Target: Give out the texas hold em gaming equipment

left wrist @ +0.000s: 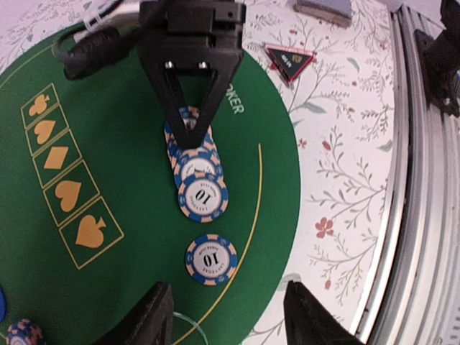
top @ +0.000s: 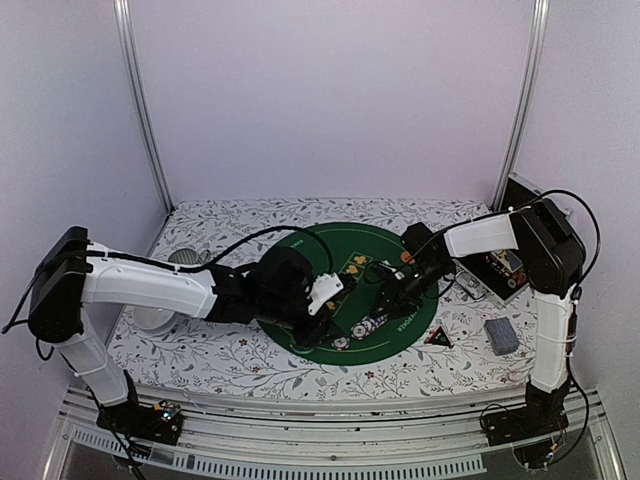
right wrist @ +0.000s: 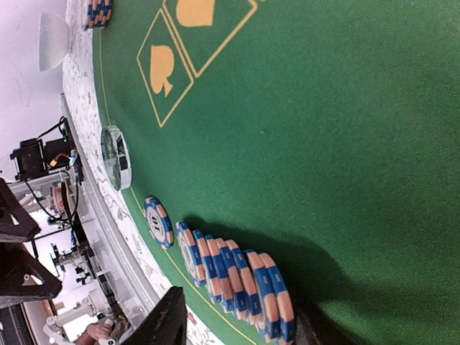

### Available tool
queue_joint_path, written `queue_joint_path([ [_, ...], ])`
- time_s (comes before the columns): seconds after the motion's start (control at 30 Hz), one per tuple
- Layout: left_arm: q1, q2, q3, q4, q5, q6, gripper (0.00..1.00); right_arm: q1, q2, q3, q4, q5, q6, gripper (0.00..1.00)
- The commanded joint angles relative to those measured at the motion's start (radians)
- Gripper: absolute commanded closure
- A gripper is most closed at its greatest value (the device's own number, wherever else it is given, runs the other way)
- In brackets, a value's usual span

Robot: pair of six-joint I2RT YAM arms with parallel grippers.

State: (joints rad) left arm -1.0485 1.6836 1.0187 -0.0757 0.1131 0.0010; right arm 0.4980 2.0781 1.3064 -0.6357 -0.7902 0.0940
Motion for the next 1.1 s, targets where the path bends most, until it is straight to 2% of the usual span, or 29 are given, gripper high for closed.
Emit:
queue_joint_path([
  [0.0,-0.005,-0.002,0.000,-0.081,-0.021,0.010,0.46,-0.018,-0.015,0.039,-0.012,0.336,0.005,0.49],
  [0.13,0.015,-0.057,-0.032,-0.032,-0.031,-0.044,0.45,-0.003,-0.050,0.085,-0.058,0.550,0.025,0.37],
  [0.27,0.084,-0.123,-0.039,-0.029,0.009,-0.103,0.44,0.064,-0.078,0.119,-0.103,0.753,0.029,0.25],
  [0.4,0.190,-0.203,-0.052,-0.075,0.004,-0.186,0.43,0.161,-0.140,0.093,-0.072,0.787,0.015,0.20],
  [0.5,0.263,-0.277,-0.085,-0.112,-0.062,-0.225,0.41,0.280,-0.161,0.078,-0.031,0.808,0.009,0.14],
  [0.6,0.307,-0.343,-0.124,-0.126,-0.122,-0.232,0.39,0.371,-0.122,0.115,-0.027,0.838,-0.004,0.00],
  [0.87,0.335,-0.424,-0.164,-0.133,-0.126,-0.211,0.36,0.505,0.021,0.226,-0.067,0.922,-0.048,0.01],
  [1.07,0.337,-0.415,-0.169,-0.121,-0.113,-0.205,0.36,0.514,0.067,0.236,-0.125,1.011,-0.046,0.01],
])
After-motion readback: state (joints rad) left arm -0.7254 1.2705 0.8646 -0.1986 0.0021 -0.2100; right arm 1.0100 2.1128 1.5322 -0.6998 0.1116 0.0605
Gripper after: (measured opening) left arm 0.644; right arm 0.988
